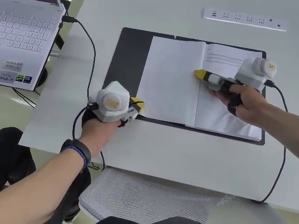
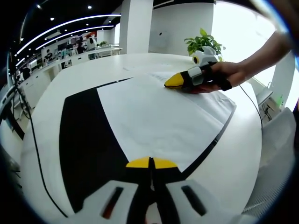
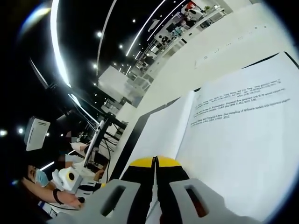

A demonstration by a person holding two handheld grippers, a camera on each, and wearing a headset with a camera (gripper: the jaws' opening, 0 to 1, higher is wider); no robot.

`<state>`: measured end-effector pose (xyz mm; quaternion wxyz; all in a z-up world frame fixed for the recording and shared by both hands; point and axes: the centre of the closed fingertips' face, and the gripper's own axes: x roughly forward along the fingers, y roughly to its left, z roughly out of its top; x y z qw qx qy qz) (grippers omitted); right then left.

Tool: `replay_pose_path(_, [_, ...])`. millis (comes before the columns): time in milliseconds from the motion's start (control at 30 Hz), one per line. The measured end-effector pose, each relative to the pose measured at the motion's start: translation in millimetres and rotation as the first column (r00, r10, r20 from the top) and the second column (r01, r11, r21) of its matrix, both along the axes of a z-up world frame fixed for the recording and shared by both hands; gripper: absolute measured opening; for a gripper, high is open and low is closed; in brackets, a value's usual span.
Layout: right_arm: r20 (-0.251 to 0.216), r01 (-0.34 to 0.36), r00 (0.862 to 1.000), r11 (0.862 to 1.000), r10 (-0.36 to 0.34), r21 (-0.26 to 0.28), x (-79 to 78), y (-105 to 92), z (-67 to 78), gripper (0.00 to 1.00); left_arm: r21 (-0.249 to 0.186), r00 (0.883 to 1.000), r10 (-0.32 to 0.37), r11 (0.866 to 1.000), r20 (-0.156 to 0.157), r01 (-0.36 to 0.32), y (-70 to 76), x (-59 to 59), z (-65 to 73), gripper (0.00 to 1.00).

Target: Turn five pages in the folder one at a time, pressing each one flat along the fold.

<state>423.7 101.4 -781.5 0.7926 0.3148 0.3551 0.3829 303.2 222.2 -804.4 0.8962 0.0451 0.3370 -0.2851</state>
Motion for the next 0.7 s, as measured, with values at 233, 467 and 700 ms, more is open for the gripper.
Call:
replay_pose_path(233, [-0.013, 0.026, 1.0, 0.999, -0.025, 0.023, 24.8, -1.4, -4.9, 0.0, 0.001, 1.0, 0.006, 1.0, 0.0, -0.006, -0.4, 0.4, 1.2, 0.0])
replay_pose_path(467, [-0.028, 0.121, 0.992, 0.991, -0.119, 0.06, 58.9, -9.3, -12.5, 0.0, 0.001, 1.0, -0.001, 1.0, -0.003, 0.001, -1.0, 0.8, 1.9, 0.0])
replay_pose_path(700, [-0.047, 0.212, 0.977, 0.973, -0.209, 0.091, 90.8, -15.5, -21.0, 0.0, 0.0, 1.0, -0.002, 1.0, -0.006, 0.002, -1.1, 2.1, 1.1, 0.0])
